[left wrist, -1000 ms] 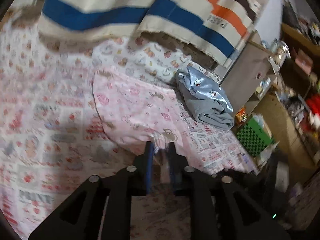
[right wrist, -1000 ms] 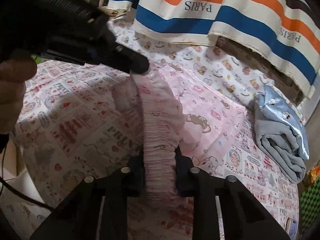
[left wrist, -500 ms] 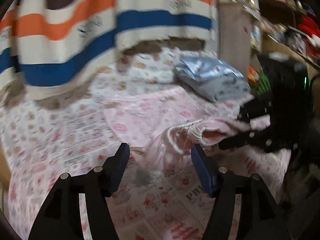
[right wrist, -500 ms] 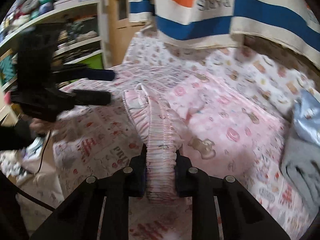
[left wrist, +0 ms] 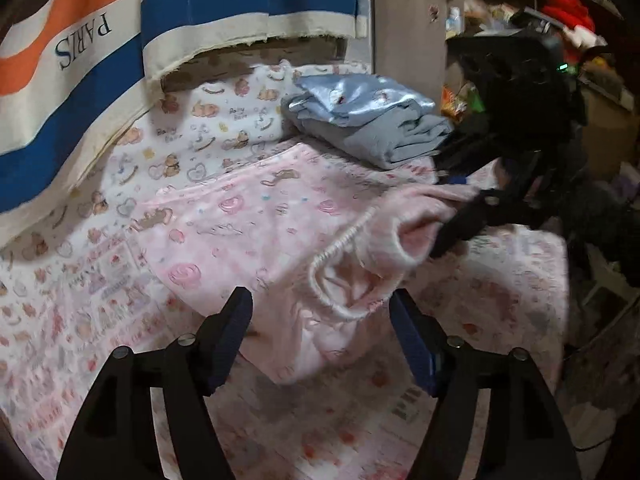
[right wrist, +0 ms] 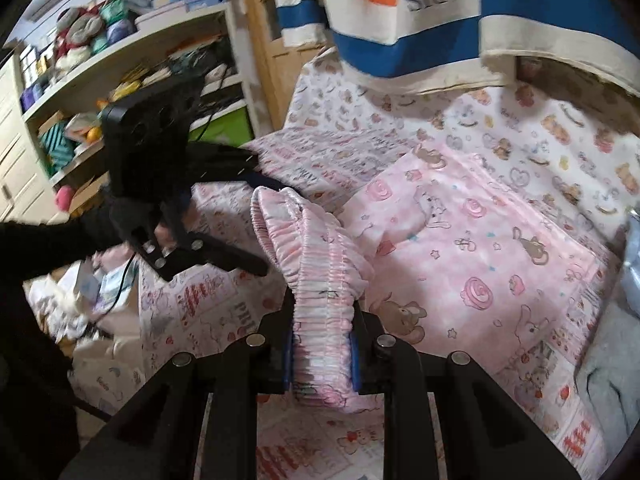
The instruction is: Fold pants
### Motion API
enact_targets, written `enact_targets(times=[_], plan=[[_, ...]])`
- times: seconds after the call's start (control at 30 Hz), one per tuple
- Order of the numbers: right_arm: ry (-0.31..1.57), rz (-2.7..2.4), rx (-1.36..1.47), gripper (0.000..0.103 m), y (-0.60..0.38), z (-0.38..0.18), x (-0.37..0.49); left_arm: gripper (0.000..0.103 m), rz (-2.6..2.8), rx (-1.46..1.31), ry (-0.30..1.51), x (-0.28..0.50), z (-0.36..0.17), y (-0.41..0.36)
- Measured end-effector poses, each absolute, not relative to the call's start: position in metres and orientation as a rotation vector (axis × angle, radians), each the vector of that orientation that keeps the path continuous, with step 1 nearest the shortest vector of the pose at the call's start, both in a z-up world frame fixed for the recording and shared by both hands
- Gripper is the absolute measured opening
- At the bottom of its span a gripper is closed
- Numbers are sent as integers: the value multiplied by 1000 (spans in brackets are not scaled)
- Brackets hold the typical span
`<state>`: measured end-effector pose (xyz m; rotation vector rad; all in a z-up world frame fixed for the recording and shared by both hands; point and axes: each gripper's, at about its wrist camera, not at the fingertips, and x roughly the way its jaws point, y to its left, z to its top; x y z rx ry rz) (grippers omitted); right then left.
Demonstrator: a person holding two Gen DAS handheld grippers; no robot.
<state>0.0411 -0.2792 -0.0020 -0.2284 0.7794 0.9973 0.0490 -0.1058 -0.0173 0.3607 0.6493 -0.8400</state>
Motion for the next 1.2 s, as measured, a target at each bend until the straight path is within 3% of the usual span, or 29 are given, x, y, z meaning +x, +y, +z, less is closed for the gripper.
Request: enact_targets(times=[0.23, 0.3, 0.33, 0.37, 0.47, 0.53, 0.57, 0.63, 0.73, 0.8, 0.83, 0.87, 0.93, 1.1, 1.2], plan=[[789, 1050, -217, 21, -280, -3, 46, 69, -958, 354, 690, 63, -29, -122], [799, 1042, -206, 21, -281, -5, 51, 43, -946, 326, 684, 66, -30, -123], [802, 1022, -200, 21, -282, -6, 54, 18, -966, 300, 699, 69, -29, -124], [803, 984, -191, 21, -282, -7, 58, 13, -985, 272, 708, 70, -27, -125], [788, 906, -126, 22, -287, -6, 58, 11, -972, 257, 663, 67, -21, -125], [751, 889, -120, 32, -289, -2, 50, 11, -974, 243, 650, 66, -17, -123], [720, 879, -133, 54, -289, -1, 43, 11, -973, 233, 650, 65, -16, -122], [688, 828, -139, 79, -290, -2, 37, 11, -961, 219, 650, 67, -14, -120], [726, 845, -155, 78, -289, -11, 33, 11, -956, 190, 660, 71, -13, -117], [728, 833, -200, 74, -286, -18, 29, 11, -960, 176, 662, 72, -13, -115], [737, 815, -225, 64, -284, -22, 29, 11, -960, 179, 660, 71, -12, -116], [750, 792, -233, 45, -282, -26, 32, 11, -955, 189, 656, 71, -12, -117], [765, 746, -197, 19, -285, -28, 39, 11, -932, 207, 643, 69, -11, -119], [706, 657, -42, 14, -309, -12, 61, 12, -880, 156, 660, 95, -1, -119], [758, 580, 51, 14, -320, -12, 89, 26, -835, 131, 704, 122, -3, -120]])
